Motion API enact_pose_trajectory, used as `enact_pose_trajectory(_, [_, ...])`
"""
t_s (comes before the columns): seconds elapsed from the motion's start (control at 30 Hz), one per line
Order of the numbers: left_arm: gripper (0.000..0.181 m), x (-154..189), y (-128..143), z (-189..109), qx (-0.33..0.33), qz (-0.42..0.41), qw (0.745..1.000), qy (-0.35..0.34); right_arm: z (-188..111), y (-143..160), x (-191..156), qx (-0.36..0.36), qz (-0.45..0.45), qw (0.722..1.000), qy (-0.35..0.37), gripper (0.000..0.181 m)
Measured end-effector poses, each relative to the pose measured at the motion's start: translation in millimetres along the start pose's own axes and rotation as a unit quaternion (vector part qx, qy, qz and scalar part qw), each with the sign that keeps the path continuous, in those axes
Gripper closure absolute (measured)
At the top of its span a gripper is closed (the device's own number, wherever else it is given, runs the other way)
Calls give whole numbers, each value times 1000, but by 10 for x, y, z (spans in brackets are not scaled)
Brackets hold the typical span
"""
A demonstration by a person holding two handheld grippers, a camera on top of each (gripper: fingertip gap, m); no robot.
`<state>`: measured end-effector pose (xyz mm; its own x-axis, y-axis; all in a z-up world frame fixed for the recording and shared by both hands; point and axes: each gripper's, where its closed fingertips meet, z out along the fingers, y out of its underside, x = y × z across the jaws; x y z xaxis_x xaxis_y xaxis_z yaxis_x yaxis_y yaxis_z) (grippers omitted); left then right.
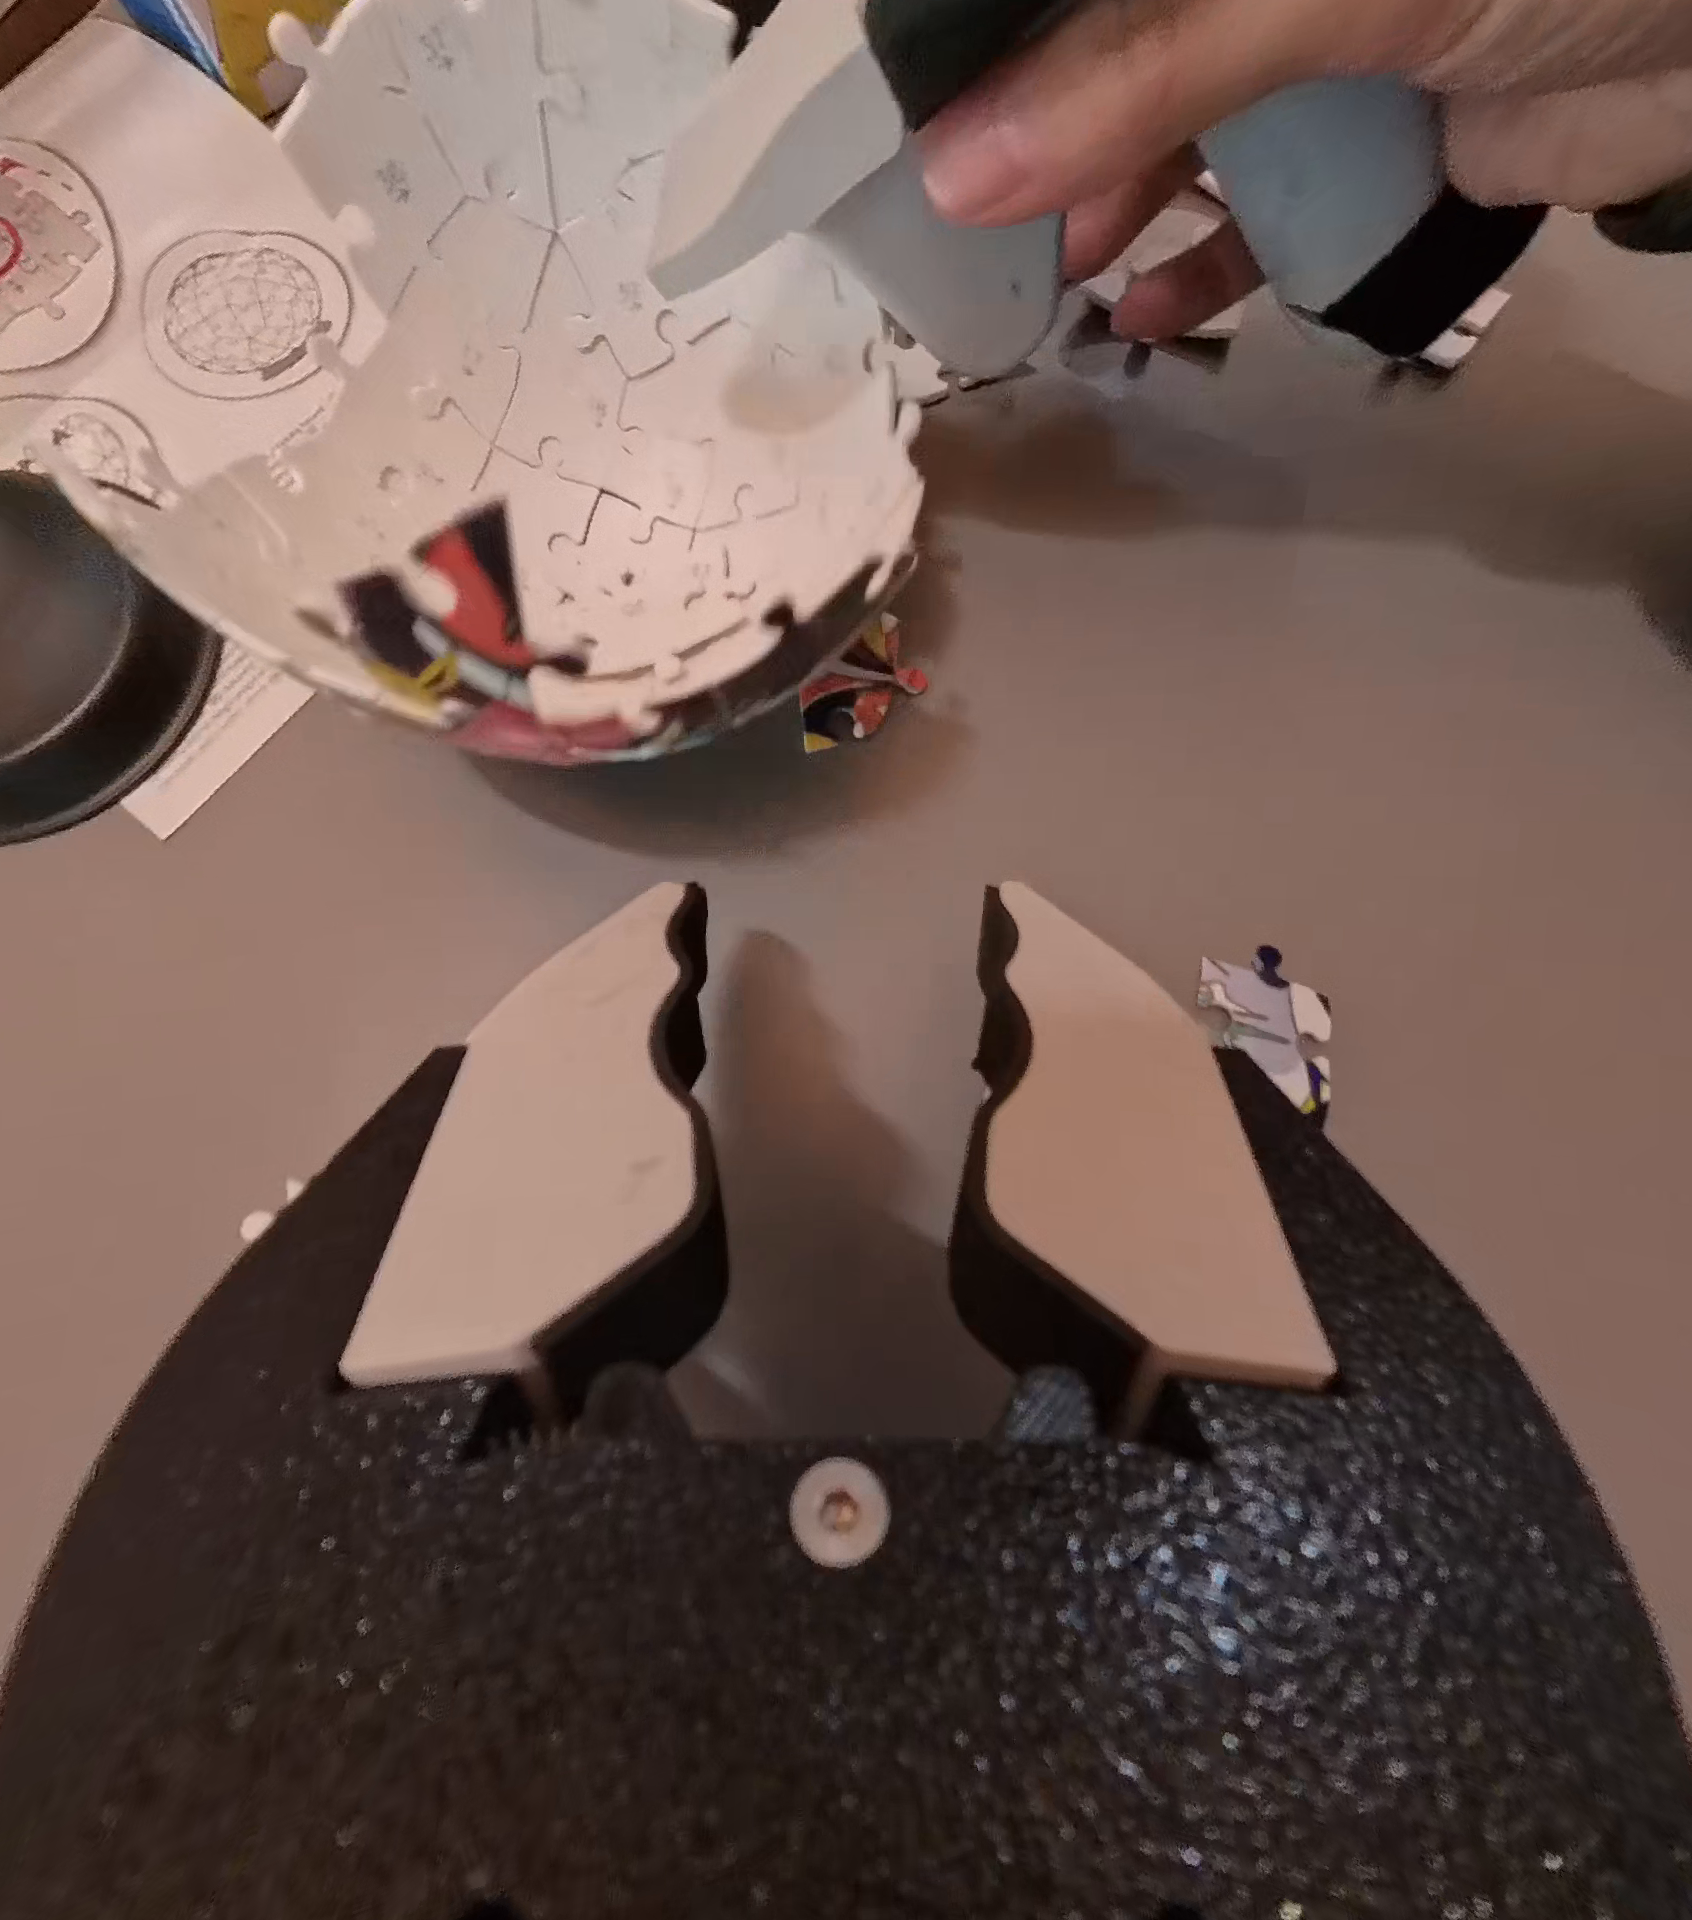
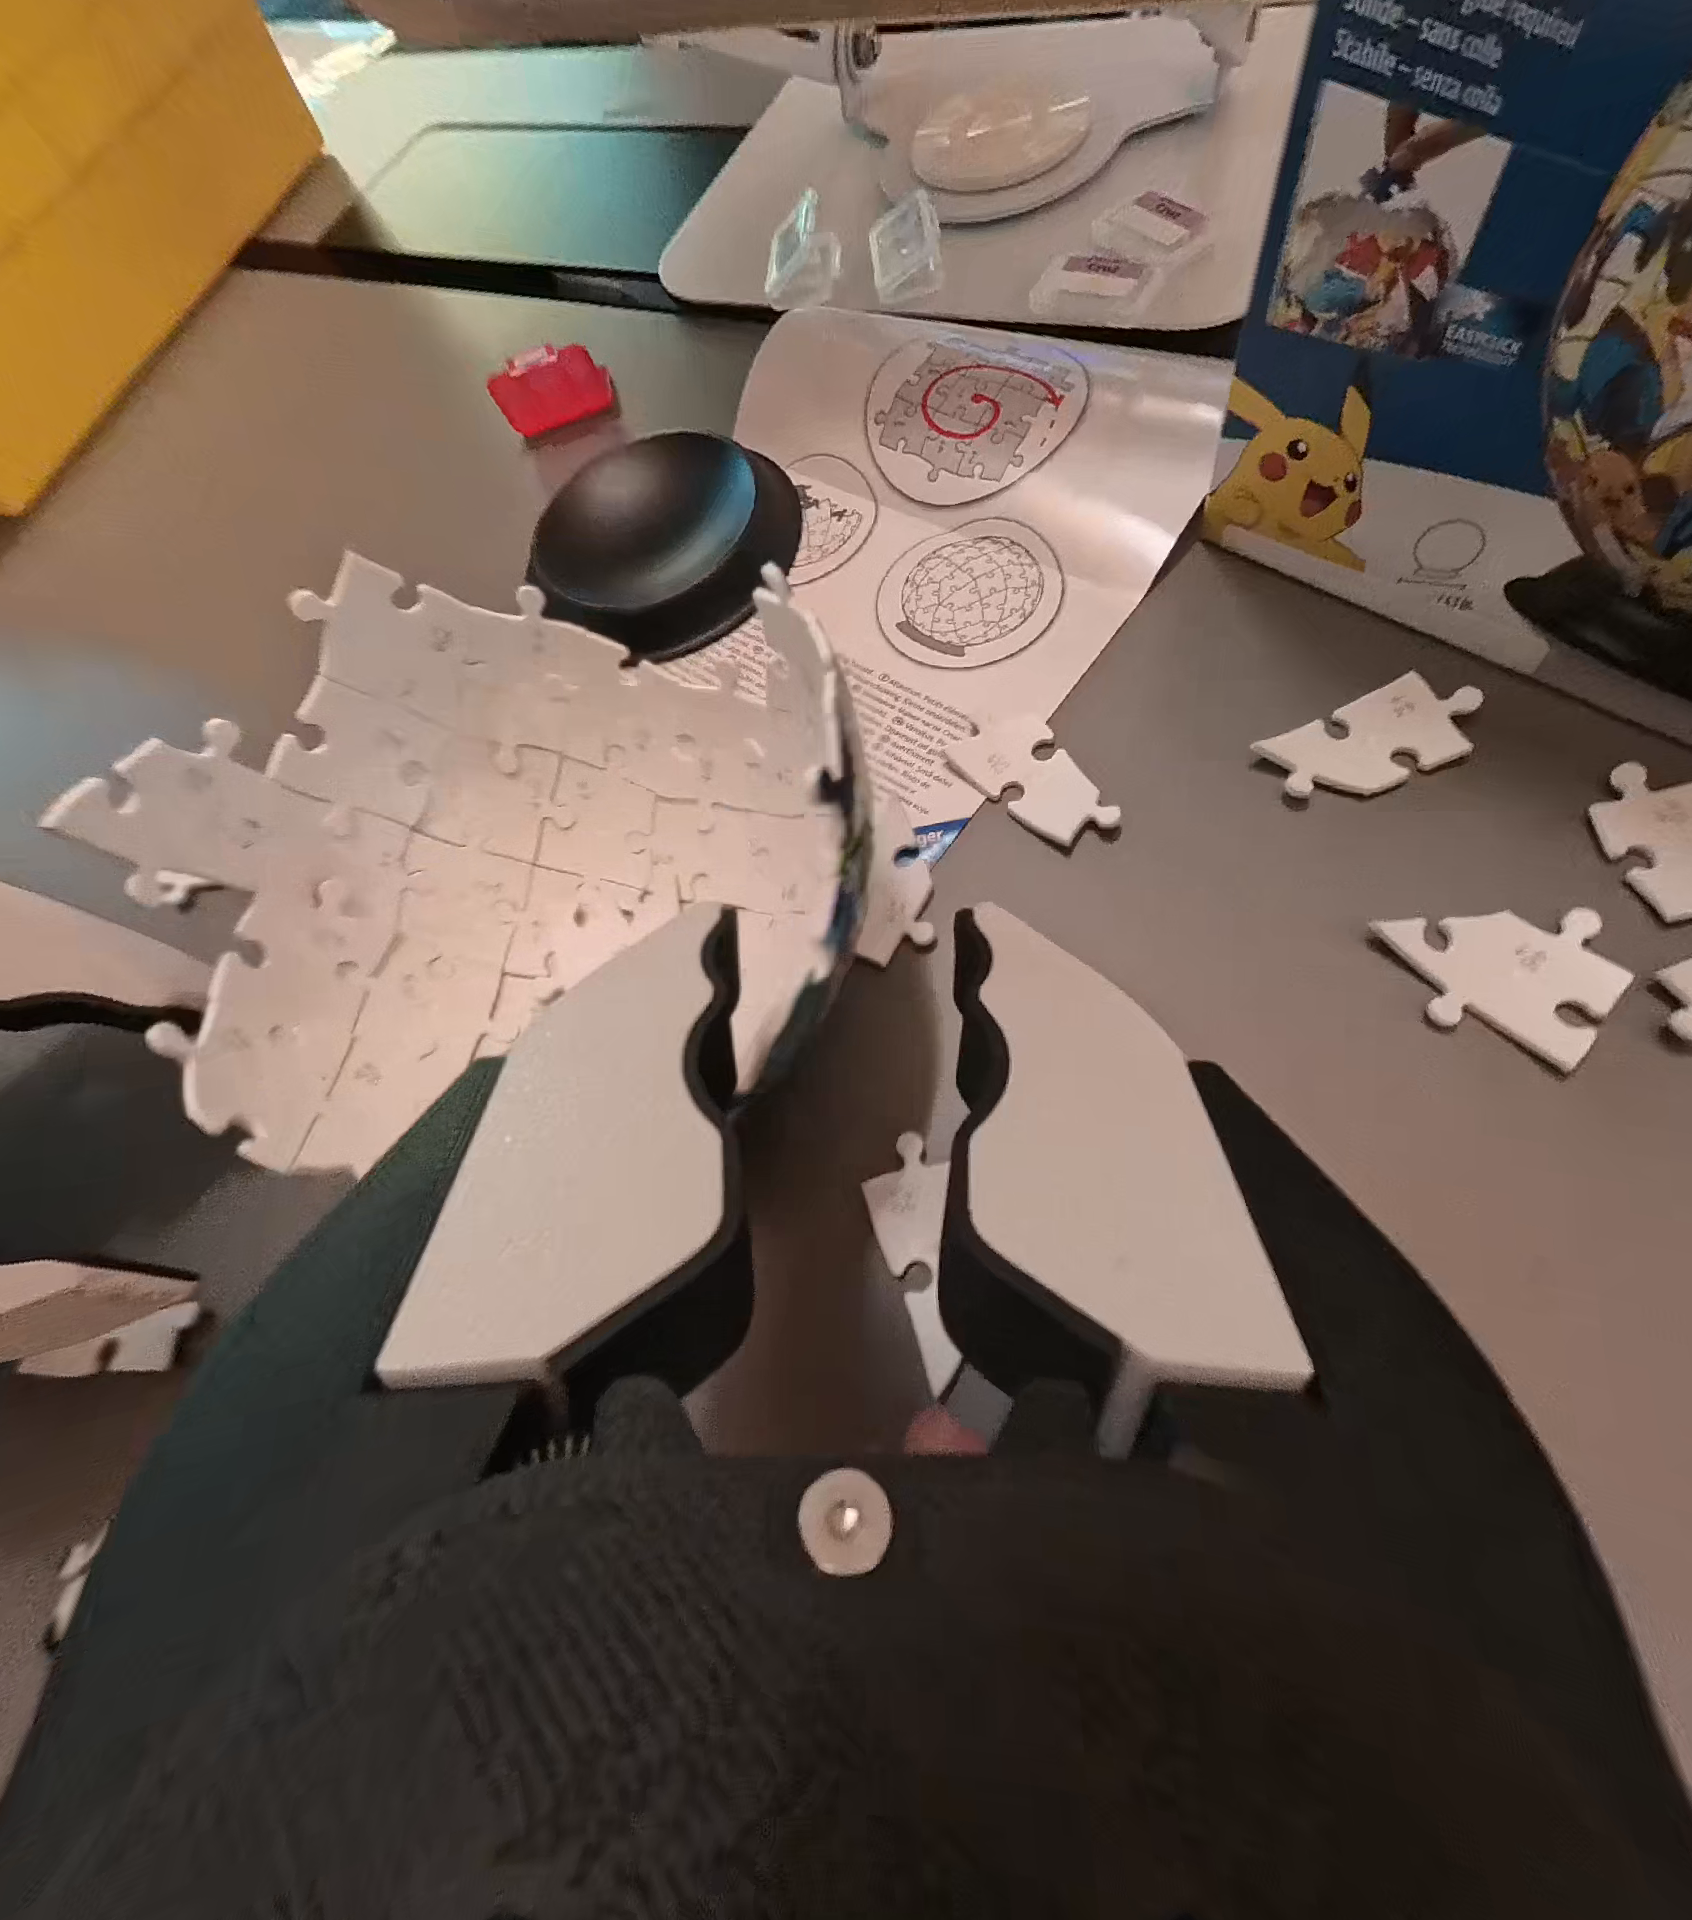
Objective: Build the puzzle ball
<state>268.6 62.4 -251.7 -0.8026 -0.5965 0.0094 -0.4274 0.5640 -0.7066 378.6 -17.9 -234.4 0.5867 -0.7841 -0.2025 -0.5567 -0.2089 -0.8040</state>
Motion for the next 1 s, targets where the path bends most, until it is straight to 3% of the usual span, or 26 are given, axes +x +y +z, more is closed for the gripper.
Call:
enact_pose_trajectory(0.2, [132,-17,105,-105,-2,-6,1000,-11,113,-37,53,-24,-97,994,37,173])
enact_pose_trajectory(0.43, [132,-57,168,-163,-1,-17,1000,-19,186,-70,46,-23,-160,986,40,170])
enact_pose_trajectory(0.57, [132,-63,198,-169,-7,-13,1000,-25,159,-213,-3,28,-222,973,56,172])
enact_pose_trajectory(0.73, [132,-76,246,-182,-15,-15,999,-32,62,-404,-144,113,-359,922,95,173])
enact_pose_trajectory(1.0, [133,-225,303,-342,3,-57,997,-56,-124,-584,-334,225,-509,812,178,176])
